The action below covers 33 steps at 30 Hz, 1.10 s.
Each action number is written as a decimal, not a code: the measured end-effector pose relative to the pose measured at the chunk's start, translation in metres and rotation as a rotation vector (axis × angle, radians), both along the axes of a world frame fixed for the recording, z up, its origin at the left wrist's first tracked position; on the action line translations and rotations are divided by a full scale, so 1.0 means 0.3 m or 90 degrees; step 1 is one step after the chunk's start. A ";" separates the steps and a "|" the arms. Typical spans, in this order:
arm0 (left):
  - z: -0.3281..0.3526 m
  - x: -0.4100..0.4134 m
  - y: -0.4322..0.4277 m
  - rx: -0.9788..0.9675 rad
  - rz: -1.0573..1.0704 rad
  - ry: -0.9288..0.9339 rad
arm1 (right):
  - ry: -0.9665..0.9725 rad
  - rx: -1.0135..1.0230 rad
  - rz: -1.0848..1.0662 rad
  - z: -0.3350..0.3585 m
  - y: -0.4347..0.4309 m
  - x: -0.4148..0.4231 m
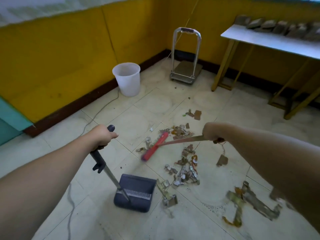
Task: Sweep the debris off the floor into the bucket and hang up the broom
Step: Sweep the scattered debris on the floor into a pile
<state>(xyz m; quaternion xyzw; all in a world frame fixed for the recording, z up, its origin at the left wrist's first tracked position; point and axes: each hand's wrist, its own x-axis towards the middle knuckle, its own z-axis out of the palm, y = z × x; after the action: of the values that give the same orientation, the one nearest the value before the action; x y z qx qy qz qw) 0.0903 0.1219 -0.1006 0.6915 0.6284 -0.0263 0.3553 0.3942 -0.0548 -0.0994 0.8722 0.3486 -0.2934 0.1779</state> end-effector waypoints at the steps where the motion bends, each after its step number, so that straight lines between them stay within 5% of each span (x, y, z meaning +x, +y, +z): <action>1: 0.002 0.001 0.013 -0.001 0.003 -0.002 | 0.013 0.022 0.005 -0.003 0.025 -0.029; 8: -0.011 -0.002 0.189 -0.026 -0.024 -0.017 | 0.095 0.103 0.058 -0.158 0.326 -0.223; 18: -0.101 -0.009 0.607 -0.118 -0.091 -0.050 | 0.138 0.049 0.009 -0.332 0.778 -0.369; 33: -0.092 0.172 0.772 -0.122 -0.118 -0.015 | -0.011 -0.088 -0.082 -0.091 0.525 0.030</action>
<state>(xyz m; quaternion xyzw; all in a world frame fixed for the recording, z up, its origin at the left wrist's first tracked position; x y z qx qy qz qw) 0.1418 0.3535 -0.1282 0.7097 0.5520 -0.1108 0.4235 0.4031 0.1026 -0.1268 0.8809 0.2691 -0.3200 0.2218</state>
